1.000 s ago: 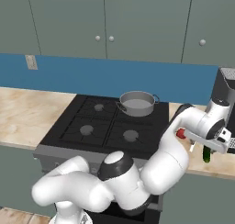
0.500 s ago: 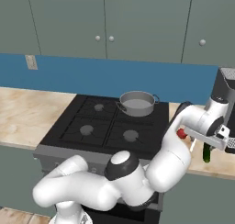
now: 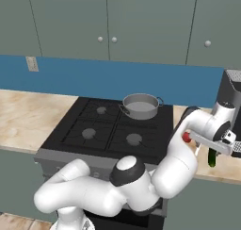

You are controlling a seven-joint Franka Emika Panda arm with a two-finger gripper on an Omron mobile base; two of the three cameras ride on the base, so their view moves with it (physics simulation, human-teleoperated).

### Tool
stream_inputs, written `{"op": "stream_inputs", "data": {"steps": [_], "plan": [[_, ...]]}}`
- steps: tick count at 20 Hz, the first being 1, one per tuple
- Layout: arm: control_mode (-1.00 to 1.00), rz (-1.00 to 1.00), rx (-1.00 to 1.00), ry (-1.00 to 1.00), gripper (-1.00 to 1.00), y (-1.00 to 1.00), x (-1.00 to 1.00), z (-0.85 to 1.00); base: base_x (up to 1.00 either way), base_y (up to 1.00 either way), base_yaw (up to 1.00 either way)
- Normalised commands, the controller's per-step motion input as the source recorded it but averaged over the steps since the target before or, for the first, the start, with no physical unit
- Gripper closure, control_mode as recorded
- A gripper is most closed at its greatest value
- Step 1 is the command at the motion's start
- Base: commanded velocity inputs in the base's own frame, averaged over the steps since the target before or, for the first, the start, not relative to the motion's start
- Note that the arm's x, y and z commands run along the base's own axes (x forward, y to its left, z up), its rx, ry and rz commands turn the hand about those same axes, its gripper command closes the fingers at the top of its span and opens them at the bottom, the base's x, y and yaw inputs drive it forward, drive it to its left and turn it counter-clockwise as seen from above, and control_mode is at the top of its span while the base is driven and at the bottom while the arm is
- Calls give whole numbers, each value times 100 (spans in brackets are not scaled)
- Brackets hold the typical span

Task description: Put the cucumber and bell pepper in the pot. Retrieve the spatula and lightly stir the vegetables in the pot.

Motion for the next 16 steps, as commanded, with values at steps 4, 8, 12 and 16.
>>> {"op": "stream_inputs", "data": {"steps": [4, 8, 12, 16], "plan": [[-100, 0, 0, 0, -100, -9, 0, -19, 0, 0, 0], [-100, 0, 0, 0, -100, -20, 0, -10, 0, 0, 0], [-100, 0, 0, 0, -100, -18, 0, -8, 0, 0, 0], [-100, 0, 0, 0, -100, -16, 0, -3, 0, 0, 0]]}}
